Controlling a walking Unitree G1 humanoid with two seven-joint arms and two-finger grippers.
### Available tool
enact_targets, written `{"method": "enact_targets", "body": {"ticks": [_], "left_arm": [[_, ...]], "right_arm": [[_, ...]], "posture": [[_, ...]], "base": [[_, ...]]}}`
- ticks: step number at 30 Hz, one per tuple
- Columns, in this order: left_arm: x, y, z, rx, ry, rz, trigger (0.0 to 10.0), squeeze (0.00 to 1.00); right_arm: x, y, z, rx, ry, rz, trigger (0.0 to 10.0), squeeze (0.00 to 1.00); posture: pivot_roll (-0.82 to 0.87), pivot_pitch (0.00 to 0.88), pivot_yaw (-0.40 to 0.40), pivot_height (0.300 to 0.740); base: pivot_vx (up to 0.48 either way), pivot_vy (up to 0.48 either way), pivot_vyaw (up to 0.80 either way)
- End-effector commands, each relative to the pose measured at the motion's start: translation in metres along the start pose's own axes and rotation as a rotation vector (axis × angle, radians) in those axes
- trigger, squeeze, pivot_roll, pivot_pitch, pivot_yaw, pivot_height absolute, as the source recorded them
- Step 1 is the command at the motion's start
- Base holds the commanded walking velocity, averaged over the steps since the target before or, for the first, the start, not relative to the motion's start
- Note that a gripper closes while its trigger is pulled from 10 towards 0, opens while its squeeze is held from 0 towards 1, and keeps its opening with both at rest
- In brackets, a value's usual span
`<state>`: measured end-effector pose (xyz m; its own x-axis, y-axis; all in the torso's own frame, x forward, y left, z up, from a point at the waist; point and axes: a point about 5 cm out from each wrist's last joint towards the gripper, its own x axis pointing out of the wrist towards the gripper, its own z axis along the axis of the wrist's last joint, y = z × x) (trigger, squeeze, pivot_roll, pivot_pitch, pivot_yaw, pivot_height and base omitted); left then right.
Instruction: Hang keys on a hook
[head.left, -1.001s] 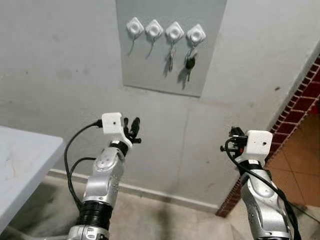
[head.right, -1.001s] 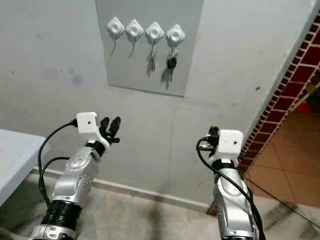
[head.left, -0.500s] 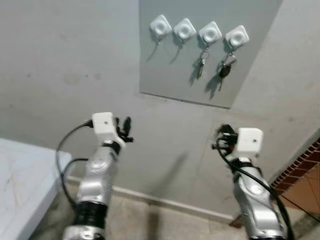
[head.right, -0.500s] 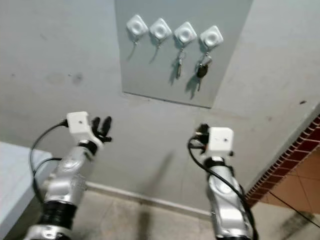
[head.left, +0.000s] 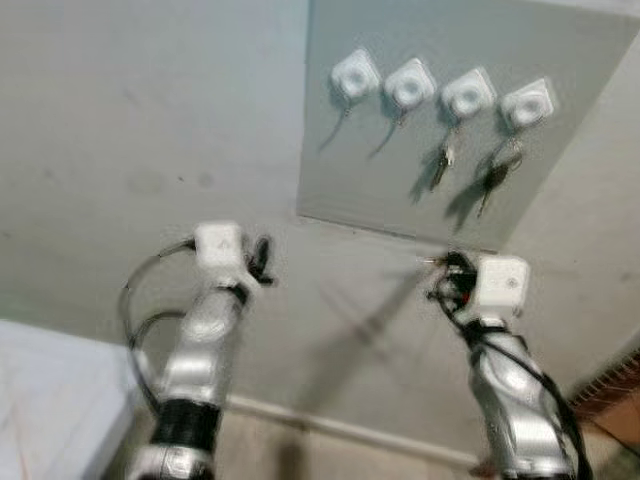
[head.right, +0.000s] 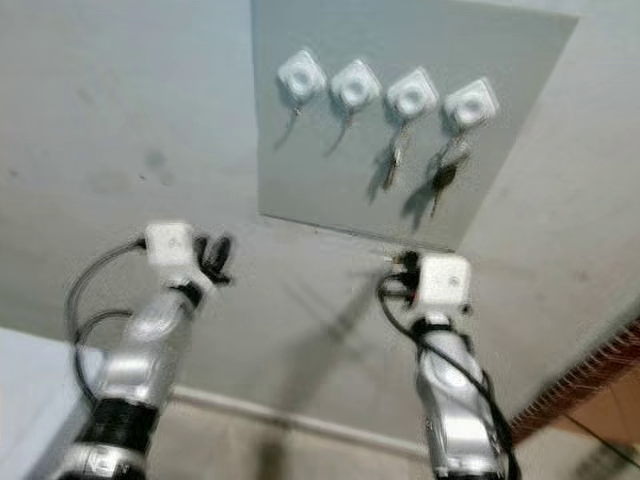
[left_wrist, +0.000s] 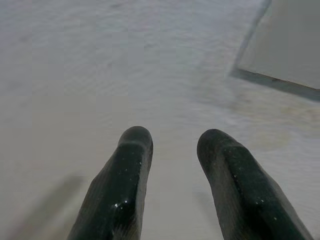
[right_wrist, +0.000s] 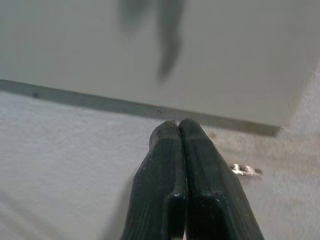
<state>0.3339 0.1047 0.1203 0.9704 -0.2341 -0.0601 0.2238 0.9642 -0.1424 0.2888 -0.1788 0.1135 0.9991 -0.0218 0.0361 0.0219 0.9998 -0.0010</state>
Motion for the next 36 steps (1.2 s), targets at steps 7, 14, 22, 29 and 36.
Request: {"method": "enact_targets", "body": {"ticks": [7,14,22,29,36], "left_arm": [[-0.004,-0.016,0.031,0.183,-0.131,-0.148,10.0,0.0],[-0.006,-0.039,0.047,0.243,-0.181,-0.265,10.0,0.0],[-0.008,-0.049,0.057,0.252,-0.209,-0.311,10.0,0.0],[-0.008,-0.051,0.072,0.246,-0.252,-0.323,10.0,0.0],[-0.01,-0.057,0.083,0.247,-0.284,-0.345,10.0,0.0]], "right_arm": [[0.006,0.009,0.01,-0.007,-0.041,0.085,10.0,0.0],[0.02,0.013,0.025,-0.028,-0.094,0.145,10.0,0.0],[0.036,0.029,0.048,-0.026,-0.168,0.262,10.0,0.0],[0.045,0.04,0.067,-0.007,-0.223,0.34,10.0,0.0],[0.048,0.05,0.082,0.022,-0.268,0.415,10.0,0.0]], "posture": [[0.07,0.0,-0.041,0.74],[0.07,0.0,-0.036,0.74],[0.07,0.0,-0.036,0.74],[0.08,0.0,-0.043,0.74],[0.09,0.0,-0.048,0.74]], "base": [[0.0,0.0,0.0],[0.0,0.0,0.0],[0.0,0.0,0.0],[0.0,0.0,0.0],[0.0,0.0,0.0]]}}
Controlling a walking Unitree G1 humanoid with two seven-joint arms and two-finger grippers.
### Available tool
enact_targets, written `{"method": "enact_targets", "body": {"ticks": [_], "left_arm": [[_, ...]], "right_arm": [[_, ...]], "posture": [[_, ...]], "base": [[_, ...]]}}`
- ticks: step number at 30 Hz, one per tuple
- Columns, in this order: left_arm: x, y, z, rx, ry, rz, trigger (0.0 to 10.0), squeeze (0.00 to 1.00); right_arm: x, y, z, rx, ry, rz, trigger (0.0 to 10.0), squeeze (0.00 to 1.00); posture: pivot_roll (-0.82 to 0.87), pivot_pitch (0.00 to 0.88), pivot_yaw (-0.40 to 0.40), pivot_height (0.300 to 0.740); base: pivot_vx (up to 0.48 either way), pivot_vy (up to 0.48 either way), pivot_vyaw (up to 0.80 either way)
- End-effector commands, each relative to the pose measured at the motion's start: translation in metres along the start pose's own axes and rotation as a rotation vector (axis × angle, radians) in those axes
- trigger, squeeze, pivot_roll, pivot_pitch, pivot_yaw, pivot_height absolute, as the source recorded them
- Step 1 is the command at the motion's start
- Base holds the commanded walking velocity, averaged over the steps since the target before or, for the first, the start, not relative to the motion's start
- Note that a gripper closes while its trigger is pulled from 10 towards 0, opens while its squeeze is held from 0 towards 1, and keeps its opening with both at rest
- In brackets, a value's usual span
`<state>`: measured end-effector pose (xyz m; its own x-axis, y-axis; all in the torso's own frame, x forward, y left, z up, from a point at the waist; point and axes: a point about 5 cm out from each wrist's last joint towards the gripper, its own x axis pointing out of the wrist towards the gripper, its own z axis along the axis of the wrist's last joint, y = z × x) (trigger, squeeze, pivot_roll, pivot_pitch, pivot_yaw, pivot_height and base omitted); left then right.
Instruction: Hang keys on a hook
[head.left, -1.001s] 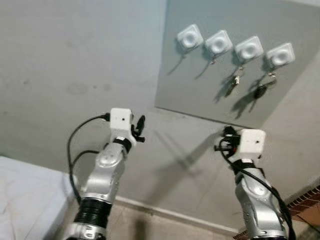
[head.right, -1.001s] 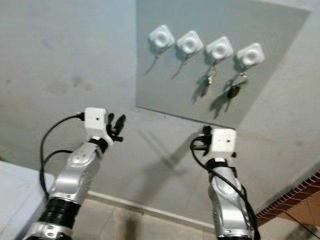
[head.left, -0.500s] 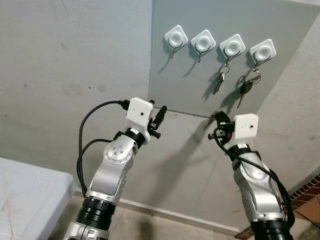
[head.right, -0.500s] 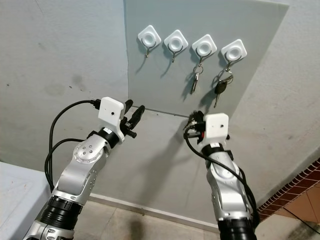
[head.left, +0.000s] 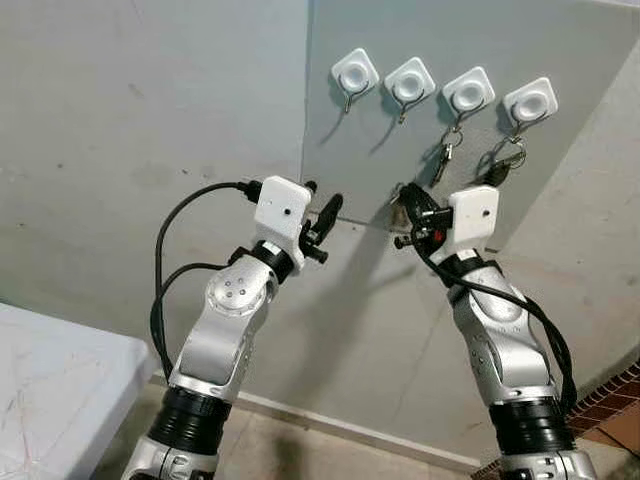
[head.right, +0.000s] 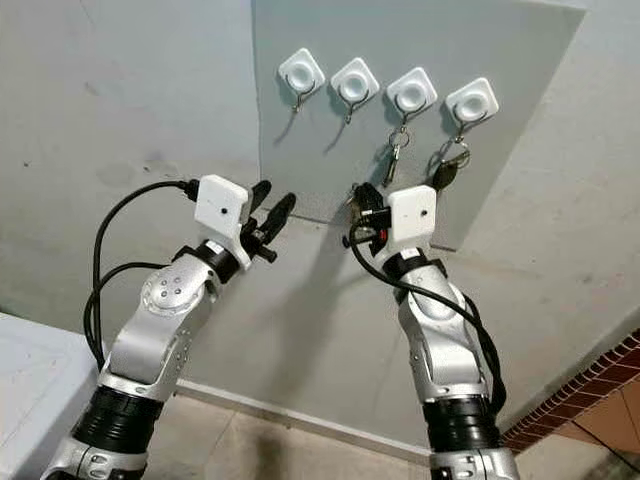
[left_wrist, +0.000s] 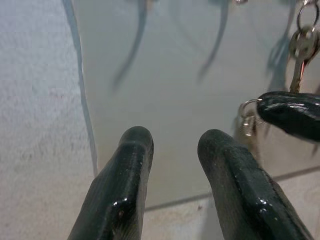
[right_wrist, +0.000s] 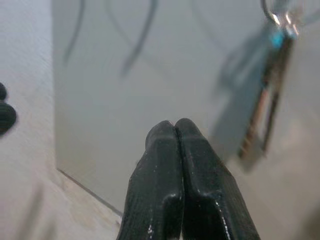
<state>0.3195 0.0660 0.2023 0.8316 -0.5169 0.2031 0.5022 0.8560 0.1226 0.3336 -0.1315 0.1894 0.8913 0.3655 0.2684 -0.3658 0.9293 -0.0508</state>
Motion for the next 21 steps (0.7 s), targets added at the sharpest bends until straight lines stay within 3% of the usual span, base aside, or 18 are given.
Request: {"method": "enact_targets", "body": {"ticks": [1,14,21], "left_arm": [[0.004,-0.004,0.012,0.005,-0.034,-0.027,10.0,0.0],[0.008,-0.006,0.025,0.002,-0.066,-0.043,10.0,0.0],[0.006,-0.006,0.026,-0.011,-0.067,-0.041,10.0,0.0]], "right_arm": [[0.006,0.003,0.01,0.011,-0.035,0.03,10.0,0.0],[0.019,0.007,0.038,0.042,-0.147,0.064,10.0,0.0],[0.01,0.009,0.048,0.03,-0.197,0.129,10.0,0.0]], "posture": [[0.09,0.0,-0.049,0.74],[0.08,0.0,-0.047,0.74],[0.08,0.0,-0.049,0.74]], "base": [[0.0,0.0,0.0],[0.0,0.0,0.0],[0.0,0.0,0.0]]}}
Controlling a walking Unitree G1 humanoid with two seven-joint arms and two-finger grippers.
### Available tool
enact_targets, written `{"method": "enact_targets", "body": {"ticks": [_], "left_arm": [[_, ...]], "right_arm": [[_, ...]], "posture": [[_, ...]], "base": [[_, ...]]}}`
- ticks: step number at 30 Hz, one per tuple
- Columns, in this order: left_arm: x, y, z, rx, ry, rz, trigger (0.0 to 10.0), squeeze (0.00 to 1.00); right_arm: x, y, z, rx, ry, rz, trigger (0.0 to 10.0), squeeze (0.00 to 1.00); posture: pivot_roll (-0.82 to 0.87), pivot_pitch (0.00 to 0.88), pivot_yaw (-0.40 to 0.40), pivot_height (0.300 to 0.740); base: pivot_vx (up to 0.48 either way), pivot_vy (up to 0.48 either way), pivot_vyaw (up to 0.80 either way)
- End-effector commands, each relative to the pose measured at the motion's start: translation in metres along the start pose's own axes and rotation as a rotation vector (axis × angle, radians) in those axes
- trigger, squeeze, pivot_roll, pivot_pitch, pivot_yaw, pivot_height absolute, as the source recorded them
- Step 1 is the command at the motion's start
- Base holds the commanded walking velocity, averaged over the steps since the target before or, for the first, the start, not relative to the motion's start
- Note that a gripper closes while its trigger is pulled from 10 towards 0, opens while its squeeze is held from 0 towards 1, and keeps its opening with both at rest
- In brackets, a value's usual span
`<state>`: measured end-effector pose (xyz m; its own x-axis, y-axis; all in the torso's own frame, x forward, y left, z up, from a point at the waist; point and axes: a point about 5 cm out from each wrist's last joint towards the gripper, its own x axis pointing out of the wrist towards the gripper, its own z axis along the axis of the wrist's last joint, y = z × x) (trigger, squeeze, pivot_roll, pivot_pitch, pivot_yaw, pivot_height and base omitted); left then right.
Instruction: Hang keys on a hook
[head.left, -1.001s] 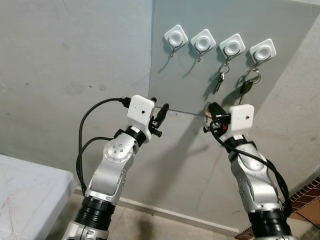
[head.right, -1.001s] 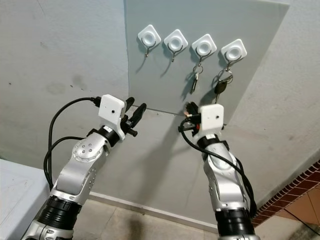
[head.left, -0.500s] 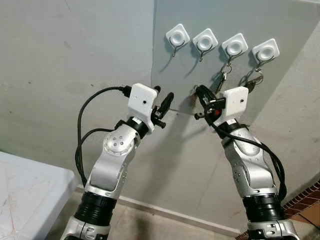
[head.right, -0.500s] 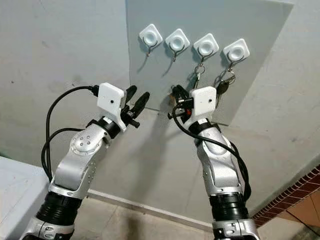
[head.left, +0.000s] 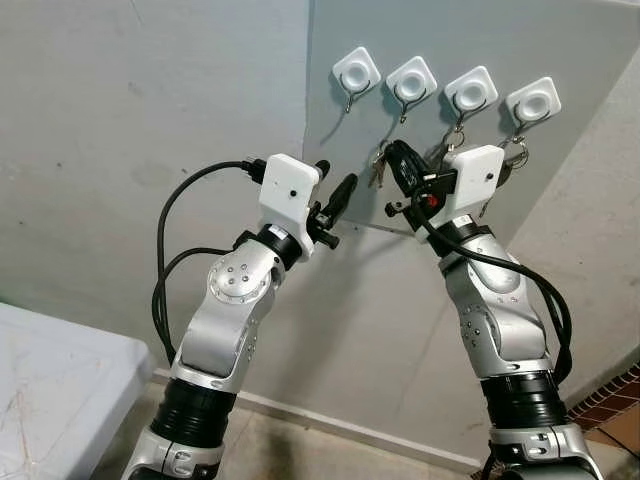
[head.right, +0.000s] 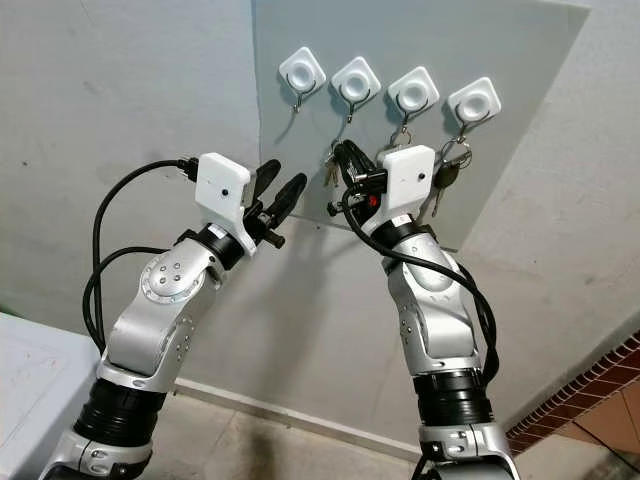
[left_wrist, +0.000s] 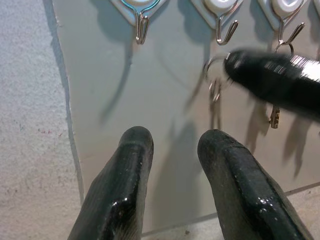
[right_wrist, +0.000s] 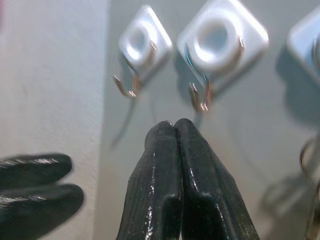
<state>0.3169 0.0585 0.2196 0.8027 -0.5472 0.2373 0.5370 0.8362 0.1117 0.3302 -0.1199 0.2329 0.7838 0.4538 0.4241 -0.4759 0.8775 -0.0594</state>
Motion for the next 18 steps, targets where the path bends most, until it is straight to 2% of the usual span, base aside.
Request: {"method": "enact_targets", "body": {"ticks": [1,5,18], "left_arm": [[0.001,0.0,0.009,0.009,-0.027,-0.005,10.0,0.0],[0.001,0.0,0.009,0.005,-0.027,-0.008,10.0,0.0],[0.002,-0.002,0.01,0.001,-0.025,-0.018,10.0,0.0]], "right_arm": [[-0.002,0.0,0.008,-0.006,-0.027,0.017,10.0,0.0],[-0.007,-0.001,0.015,0.004,-0.066,0.012,10.0,0.0],[-0.005,-0.003,0.024,0.034,-0.1,-0.004,10.0,0.0]], "posture": [[0.08,0.0,-0.048,0.74],[0.08,0.0,-0.045,0.74],[0.08,0.0,-0.038,0.74]], "base": [[0.0,0.0,0.0],[0.0,0.0,0.0],[0.0,0.0,0.0]]}}
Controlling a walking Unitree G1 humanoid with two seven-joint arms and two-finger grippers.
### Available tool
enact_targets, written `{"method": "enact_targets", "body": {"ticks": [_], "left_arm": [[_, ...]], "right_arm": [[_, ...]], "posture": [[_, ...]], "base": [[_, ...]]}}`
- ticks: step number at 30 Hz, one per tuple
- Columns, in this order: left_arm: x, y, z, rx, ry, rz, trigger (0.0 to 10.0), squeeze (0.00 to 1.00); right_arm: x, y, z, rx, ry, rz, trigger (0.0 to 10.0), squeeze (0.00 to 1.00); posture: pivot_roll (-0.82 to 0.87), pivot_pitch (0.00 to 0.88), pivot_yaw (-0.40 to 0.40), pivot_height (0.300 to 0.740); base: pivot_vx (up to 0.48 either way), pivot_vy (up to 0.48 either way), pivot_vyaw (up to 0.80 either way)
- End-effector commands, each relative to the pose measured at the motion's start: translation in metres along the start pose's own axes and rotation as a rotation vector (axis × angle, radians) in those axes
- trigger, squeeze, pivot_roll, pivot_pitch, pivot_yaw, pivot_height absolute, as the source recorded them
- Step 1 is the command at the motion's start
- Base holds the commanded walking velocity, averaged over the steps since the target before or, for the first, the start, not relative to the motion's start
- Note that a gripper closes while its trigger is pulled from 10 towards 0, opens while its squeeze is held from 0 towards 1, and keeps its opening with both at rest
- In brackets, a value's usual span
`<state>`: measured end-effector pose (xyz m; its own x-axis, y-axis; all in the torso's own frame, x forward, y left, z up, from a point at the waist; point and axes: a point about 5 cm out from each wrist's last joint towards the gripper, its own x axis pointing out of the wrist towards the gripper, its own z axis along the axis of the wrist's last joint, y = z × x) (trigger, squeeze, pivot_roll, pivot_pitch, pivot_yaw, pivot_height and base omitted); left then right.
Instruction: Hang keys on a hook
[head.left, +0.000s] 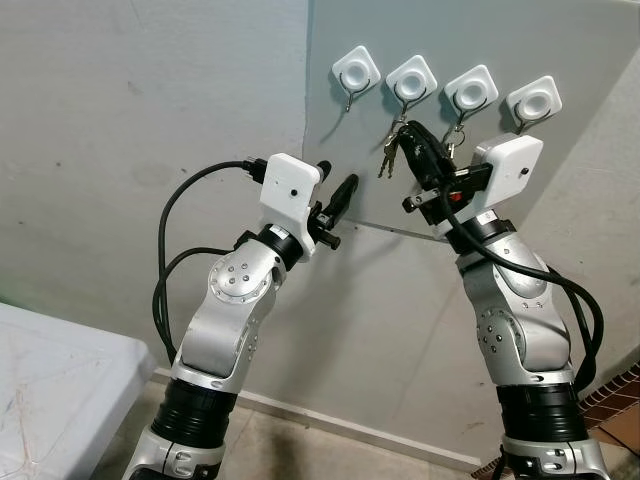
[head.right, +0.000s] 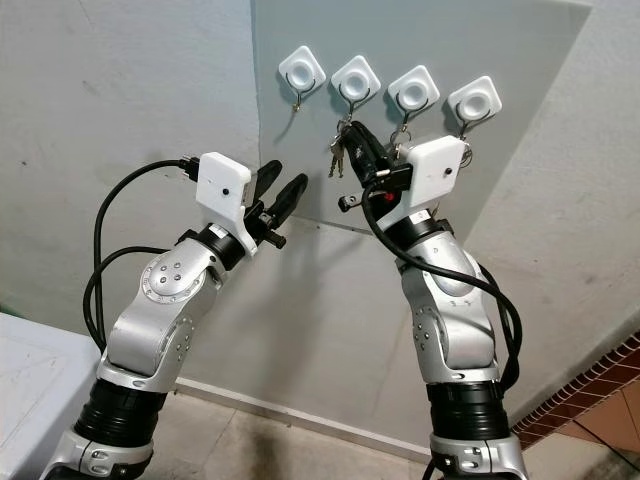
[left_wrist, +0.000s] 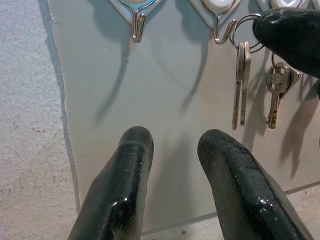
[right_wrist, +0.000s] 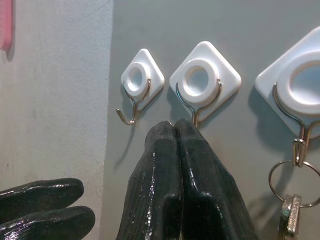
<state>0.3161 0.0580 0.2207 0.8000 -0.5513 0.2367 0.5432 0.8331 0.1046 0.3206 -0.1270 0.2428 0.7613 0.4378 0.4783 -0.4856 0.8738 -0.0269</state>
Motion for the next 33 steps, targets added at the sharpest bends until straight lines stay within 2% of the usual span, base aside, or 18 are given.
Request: {"method": "enact_targets", "body": {"ticks": [1,21,33], "left_arm": [[0.002,-0.002,0.009,0.009,-0.025,-0.013,10.0,0.0],[0.002,-0.003,0.01,-0.006,-0.034,-0.012,10.0,0.0],[0.002,-0.003,0.009,-0.027,-0.031,-0.009,10.0,0.0]], "right_arm": [[0.002,0.0,0.01,0.002,-0.039,0.002,10.0,0.0],[0.01,0.0,0.012,0.028,-0.049,0.008,10.0,0.0],[0.008,-0.01,0.011,0.128,-0.055,-0.058,10.0,0.0]], "posture": [[0.08,0.0,-0.039,0.74],[0.08,0.0,-0.045,0.74],[0.08,0.0,-0.044,0.74]], "base": [[0.0,0.0,0.0],[0.0,0.0,0.0],[0.0,0.0,0.0]]}}
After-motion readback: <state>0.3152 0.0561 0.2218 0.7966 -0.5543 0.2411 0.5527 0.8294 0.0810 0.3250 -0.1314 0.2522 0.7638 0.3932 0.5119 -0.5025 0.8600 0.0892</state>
